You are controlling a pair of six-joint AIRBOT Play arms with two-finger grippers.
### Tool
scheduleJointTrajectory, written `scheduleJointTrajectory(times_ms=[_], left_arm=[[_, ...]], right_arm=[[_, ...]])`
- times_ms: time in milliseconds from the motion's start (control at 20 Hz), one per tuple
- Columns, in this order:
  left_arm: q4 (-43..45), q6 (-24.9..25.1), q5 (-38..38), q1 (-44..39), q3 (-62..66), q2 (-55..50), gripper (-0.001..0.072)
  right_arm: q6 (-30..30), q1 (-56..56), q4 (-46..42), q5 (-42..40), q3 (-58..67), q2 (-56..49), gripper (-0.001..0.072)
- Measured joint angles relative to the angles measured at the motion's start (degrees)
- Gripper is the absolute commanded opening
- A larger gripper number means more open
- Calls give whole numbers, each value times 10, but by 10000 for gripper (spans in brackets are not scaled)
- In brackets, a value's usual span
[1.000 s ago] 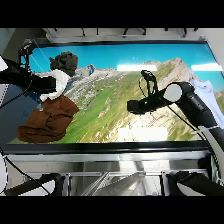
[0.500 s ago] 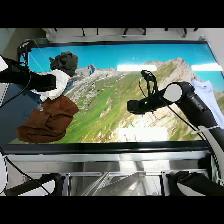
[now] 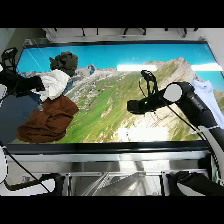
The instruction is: Fold the shirts.
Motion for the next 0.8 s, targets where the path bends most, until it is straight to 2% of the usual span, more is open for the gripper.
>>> scheduleJointTrajectory(times_ms=[100, 450, 800], left_arm=[[3, 7, -8, 32, 0, -27, 628], [-36, 77, -29, 113, -7, -136, 628], [-61, 107, -2, 130, -134, -168, 628]], right_arm=[[0, 0, 0, 0, 0, 0, 26], [0, 0, 0, 0, 0, 0, 26], [0, 0, 0, 0, 0, 0, 26]])
